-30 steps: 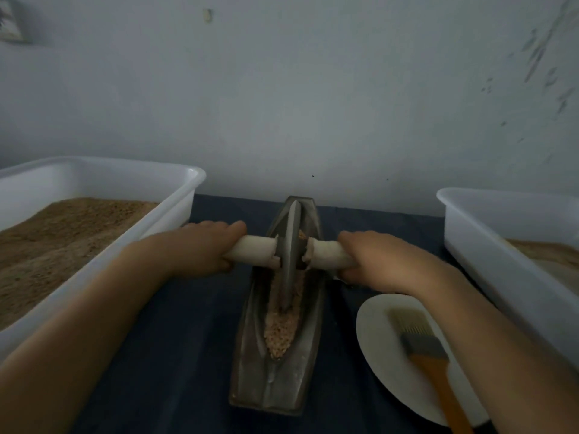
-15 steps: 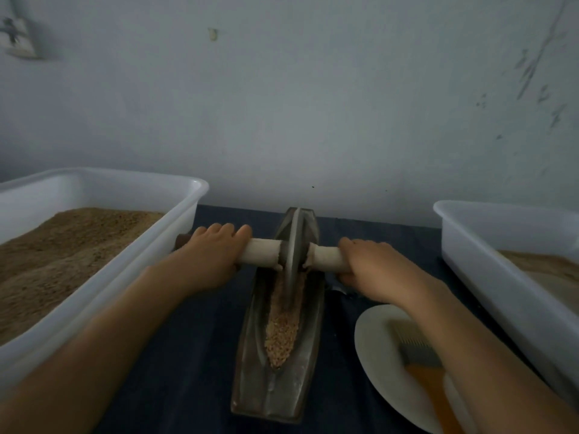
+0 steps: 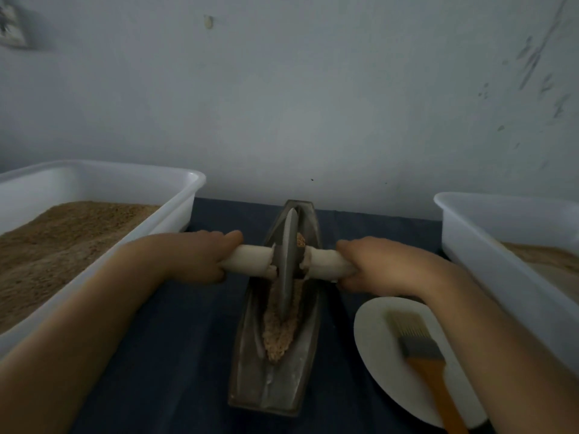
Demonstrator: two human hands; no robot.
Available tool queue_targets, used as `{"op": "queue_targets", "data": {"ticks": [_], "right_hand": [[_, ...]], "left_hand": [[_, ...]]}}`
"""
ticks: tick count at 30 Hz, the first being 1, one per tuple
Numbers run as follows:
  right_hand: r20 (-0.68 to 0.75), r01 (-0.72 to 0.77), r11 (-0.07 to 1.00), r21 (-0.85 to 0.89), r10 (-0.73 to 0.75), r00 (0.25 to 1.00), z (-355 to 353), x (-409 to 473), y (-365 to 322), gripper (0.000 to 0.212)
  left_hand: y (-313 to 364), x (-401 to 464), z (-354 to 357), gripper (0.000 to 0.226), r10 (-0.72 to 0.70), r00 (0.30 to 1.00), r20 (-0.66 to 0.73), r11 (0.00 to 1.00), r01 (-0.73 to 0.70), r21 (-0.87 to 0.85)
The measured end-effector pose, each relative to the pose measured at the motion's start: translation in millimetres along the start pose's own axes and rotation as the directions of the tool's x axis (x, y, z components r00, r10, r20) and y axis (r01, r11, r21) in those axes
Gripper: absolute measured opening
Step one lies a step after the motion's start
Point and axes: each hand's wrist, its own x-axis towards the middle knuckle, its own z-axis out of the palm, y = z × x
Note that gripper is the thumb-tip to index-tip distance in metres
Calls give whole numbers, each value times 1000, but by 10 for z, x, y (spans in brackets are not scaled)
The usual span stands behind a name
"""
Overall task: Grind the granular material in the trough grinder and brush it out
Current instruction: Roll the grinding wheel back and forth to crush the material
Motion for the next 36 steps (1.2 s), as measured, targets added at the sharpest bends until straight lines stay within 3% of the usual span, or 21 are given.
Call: {"op": "queue_targets", "data": {"ticks": [3,6,8,10,13,16,22,27,32,36], "right_hand": [[-162,-34,999,-30,29,986,118,175,113,18],[-420,-83,981,-176,1,908,257,340,196,18],[-531,-143,962,-231,-2,848,328,422,209,19],[-573,-171,956,-240,2,819,364,452,190,19],[-525,-132,960,-248,-19,851,348,409,188,19],[-392,-56,983,-177,-18,920,273,298,172,14],[-30,-2,999,-40,1,1000,65,42,19,17],[109,52,999,-1,-52,993,-45,-134,-55,22],[-15,21,999,-37,-22,1000,14,-41,-18,18],[-262,-36,992,-119,4,965,183,185,97,19]], "left_hand": [[-52,223,104,30,-26,963,-269,994,54,96],[-101,437,268,36,-25,842,-538,988,101,113],[-114,511,347,36,-13,765,-644,990,102,101],[-123,530,381,37,-4,735,-678,992,88,90],[-133,478,370,37,13,759,-651,992,72,103],[-113,374,312,39,8,828,-561,983,95,154],[-9,47,102,44,-4,985,-172,988,30,152],[6,-164,-47,38,3,995,103,1000,-4,10],[-17,-43,20,32,16,1000,11,1000,-16,-18],[-84,193,153,29,-7,956,-294,995,35,91]]}}
